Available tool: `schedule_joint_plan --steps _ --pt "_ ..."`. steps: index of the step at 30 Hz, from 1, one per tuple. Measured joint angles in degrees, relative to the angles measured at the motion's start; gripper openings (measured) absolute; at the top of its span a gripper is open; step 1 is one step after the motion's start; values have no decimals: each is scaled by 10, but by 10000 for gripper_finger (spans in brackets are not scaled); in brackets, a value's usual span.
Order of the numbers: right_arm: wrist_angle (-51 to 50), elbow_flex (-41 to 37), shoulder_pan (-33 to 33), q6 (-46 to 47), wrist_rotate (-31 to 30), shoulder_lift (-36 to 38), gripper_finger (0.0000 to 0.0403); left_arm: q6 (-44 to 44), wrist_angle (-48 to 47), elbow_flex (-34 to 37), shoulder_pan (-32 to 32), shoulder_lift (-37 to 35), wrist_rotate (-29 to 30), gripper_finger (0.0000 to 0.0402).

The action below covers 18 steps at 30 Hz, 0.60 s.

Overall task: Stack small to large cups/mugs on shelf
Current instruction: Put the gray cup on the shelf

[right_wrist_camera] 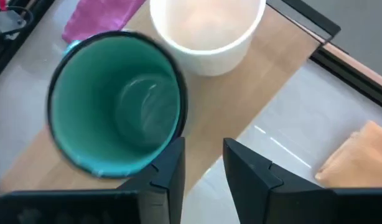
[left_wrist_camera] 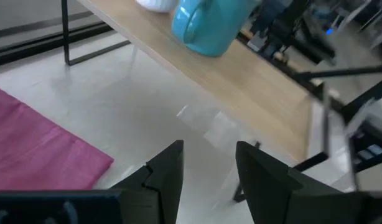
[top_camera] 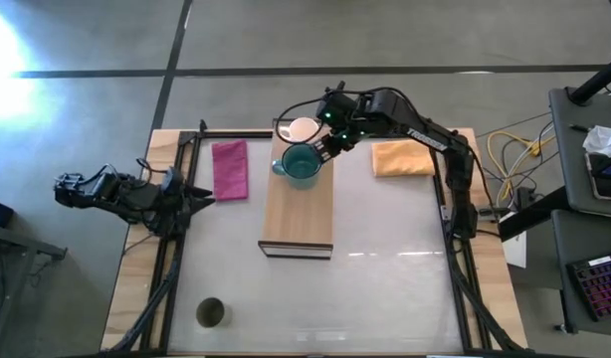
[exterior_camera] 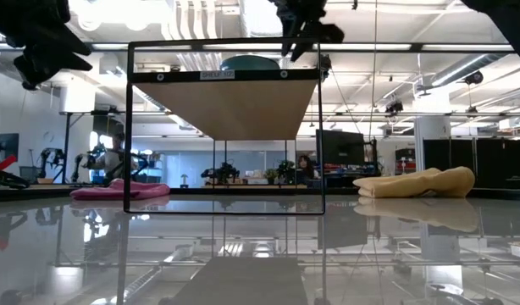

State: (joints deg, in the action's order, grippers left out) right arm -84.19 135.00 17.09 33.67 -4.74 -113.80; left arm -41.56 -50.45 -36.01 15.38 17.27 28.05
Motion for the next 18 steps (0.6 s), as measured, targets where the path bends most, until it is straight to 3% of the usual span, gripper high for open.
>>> schedule_joint_plan --steps 8,12,14,18 --pt "-13 0 -35 43 -29 30 95 85 81 -9 -16 117 90 132" --pt "-15 -1 -55 64 -29 31 92 136 169 -9 -60 153 90 132" --pt "-15 -1 -65 70 -30 28 89 165 208 -9 -91 163 52 132" --pt "-15 -5 -80 85 -31 27 80 194 255 -10 -163 210 -85 132"
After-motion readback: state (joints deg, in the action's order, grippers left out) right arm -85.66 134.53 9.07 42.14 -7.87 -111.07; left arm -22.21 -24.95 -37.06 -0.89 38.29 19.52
